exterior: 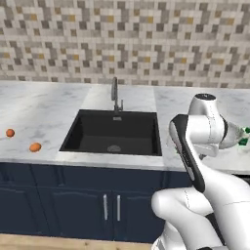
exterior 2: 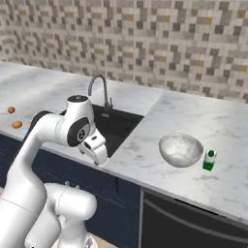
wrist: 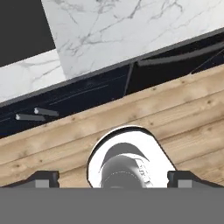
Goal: Gather the eggs and milk located in the vicinity of the sink area and place them right next to the bowl.
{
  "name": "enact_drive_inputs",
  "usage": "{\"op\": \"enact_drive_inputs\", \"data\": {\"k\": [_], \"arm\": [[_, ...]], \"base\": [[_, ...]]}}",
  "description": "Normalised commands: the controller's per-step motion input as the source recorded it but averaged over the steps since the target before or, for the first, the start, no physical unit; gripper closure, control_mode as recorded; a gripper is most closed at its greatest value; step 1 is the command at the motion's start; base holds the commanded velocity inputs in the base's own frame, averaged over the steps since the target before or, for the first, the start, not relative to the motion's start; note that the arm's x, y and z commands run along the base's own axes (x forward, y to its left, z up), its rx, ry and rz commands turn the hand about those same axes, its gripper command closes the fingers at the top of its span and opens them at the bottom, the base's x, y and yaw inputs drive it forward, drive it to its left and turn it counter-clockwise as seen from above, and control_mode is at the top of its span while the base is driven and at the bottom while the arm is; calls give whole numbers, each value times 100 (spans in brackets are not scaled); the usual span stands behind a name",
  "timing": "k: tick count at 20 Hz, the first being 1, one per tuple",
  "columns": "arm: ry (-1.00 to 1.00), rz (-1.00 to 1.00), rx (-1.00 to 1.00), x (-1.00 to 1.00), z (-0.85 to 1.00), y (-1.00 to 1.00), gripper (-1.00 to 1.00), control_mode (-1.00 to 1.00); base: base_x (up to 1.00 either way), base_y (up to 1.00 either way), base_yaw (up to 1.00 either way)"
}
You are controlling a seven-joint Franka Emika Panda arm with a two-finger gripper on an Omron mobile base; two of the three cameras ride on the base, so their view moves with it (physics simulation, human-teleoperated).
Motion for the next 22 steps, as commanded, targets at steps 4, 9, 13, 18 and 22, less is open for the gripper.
{"op": "enact_drive_inputs", "data": {"k": [4, 9, 13, 18, 22], "arm": [[0, 0, 0, 0, 0, 0, -100, 100], [0, 0, 0, 0, 0, 0, -100, 100], [0, 0, 0, 0, 0, 0, -100, 100], [0, 0, 0, 0, 0, 0, -100, 100], [0, 0, 0, 0, 0, 0, -100, 100]], "base": [[67, 100, 16], [100, 100, -18], [54, 100, -21], [0, 100, -2], [99, 98, -23]]}}
